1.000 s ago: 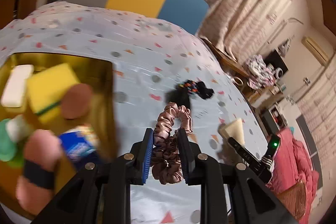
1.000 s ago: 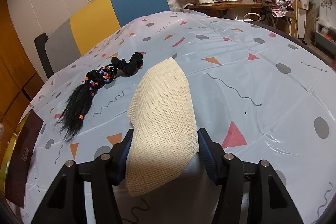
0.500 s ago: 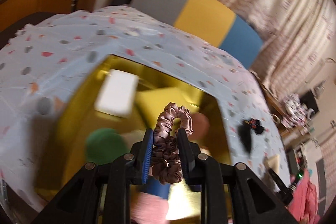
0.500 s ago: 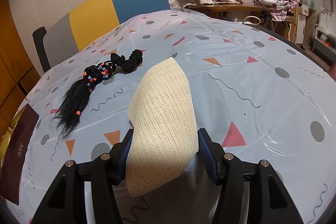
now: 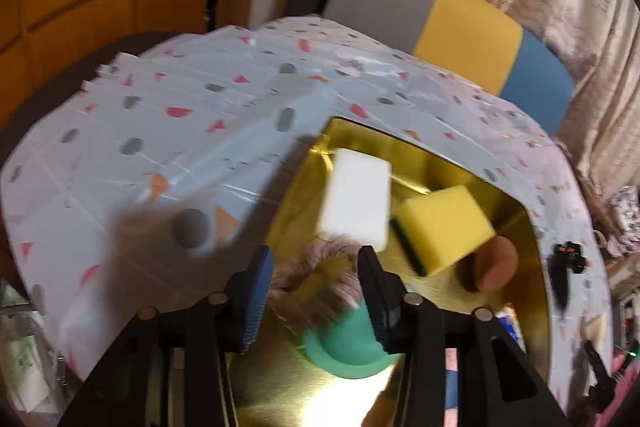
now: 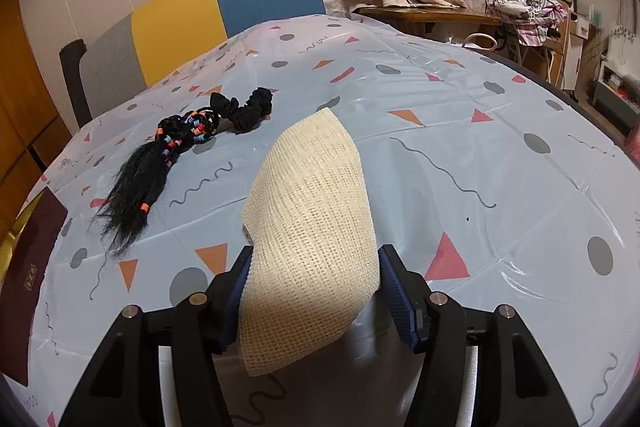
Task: Organize soft objects
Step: 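Carry the scrunchie into the gold tray and open the left tool while the right holds the cloth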
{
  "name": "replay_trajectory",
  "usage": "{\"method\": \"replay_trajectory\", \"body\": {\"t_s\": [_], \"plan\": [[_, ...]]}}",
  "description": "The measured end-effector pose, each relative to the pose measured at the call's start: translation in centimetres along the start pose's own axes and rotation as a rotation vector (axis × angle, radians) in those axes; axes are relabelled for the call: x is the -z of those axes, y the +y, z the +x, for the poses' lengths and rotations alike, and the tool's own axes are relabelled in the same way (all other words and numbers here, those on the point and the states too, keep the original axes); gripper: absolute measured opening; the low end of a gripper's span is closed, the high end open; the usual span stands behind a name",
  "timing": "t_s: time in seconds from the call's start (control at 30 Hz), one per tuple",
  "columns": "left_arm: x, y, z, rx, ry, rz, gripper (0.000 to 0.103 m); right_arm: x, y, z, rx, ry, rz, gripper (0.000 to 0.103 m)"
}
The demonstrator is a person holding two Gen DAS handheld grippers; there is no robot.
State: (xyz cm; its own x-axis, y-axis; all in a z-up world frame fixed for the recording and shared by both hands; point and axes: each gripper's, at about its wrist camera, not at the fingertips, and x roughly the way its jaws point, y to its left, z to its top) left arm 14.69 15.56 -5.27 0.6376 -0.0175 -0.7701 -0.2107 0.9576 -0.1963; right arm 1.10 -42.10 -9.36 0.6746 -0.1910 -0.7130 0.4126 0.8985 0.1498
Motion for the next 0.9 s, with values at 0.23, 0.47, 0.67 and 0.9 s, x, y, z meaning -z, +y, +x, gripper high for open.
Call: {"method": "replay_trajectory", "body": {"t_s": [0.23,0.47,0.67,0.9], "plan": [[0.7,0.7,-1.7,0.075,-0.034,-0.049,0.045,-0.1,0.3,0.0,0.019,0.01,-0.017,0.062],[2.5,-2.3,-3.4,0.132,-0.041,0.08,0.045,-0.1,0.7,-1.3,-0.039,0.014,0.013,0.062],[4.3,-5.3,-4.3,0.225,-0.02,0.168,0.045,-0.3,4.6,-3.7,-0.153,0.005,-0.02,0.062],[5.7,-6.6,-5.2,0.259,-0.007,0.203,0.045,-0.5,13.7,-6.5,-0.351,-0.009,-0.173,0.062]]}}
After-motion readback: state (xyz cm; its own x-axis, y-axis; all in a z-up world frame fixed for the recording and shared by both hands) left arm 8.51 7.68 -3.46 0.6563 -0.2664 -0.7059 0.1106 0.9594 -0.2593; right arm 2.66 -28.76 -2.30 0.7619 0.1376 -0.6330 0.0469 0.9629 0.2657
